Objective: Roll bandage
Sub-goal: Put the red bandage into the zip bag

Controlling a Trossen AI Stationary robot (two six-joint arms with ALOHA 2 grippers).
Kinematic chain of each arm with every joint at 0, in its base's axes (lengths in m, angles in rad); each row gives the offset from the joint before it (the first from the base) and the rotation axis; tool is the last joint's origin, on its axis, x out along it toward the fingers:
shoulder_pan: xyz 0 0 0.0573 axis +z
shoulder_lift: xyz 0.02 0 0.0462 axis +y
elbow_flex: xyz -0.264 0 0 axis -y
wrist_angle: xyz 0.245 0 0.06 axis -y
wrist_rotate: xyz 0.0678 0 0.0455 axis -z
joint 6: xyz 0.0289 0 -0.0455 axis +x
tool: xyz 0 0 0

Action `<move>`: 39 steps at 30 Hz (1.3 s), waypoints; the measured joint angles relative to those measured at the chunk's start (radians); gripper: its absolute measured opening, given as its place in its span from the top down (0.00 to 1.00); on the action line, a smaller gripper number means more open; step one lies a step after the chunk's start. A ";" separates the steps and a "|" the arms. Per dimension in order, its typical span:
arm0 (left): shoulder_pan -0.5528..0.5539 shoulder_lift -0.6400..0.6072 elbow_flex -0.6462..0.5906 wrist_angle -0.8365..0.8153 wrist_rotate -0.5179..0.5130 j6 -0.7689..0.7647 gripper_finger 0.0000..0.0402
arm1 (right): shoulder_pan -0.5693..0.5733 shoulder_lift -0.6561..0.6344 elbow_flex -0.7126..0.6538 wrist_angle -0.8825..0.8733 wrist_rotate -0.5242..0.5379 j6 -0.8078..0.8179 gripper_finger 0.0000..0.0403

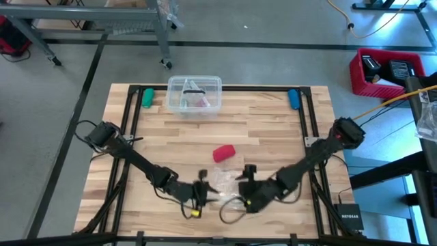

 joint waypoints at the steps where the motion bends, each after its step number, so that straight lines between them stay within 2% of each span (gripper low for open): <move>1: -0.006 0.023 0.027 -0.026 0.015 0.042 0.71 | 0.019 0.002 0.000 0.001 0.025 0.017 0.14; 4: -0.028 0.089 0.134 -0.191 0.010 0.107 0.71 | 0.053 0.031 0.000 -0.002 0.088 0.105 0.14; 7: -0.033 0.153 0.239 -0.381 -0.007 0.120 0.71 | 0.074 0.061 0.000 -0.006 0.098 0.181 0.14; 11: -0.036 0.231 0.326 -0.481 -0.015 0.137 0.71 | 0.089 0.107 -0.002 -0.024 0.094 0.227 0.14; 17: -0.036 0.249 0.356 -0.535 -0.163 0.153 0.71 | 0.093 0.141 -0.001 -0.009 0.078 0.270 0.14; 24: -0.052 0.251 0.356 -0.498 -0.098 0.150 0.71 | 0.120 0.141 -0.001 -0.009 0.090 0.272 0.14; 30: -0.048 0.251 0.328 -0.506 -0.135 0.158 0.71 | 0.128 0.141 -0.001 -0.001 0.147 0.275 0.14; 39: -0.033 0.251 0.319 -0.505 -0.136 0.157 0.71 | 0.127 0.141 -0.001 -0.005 0.161 0.289 0.14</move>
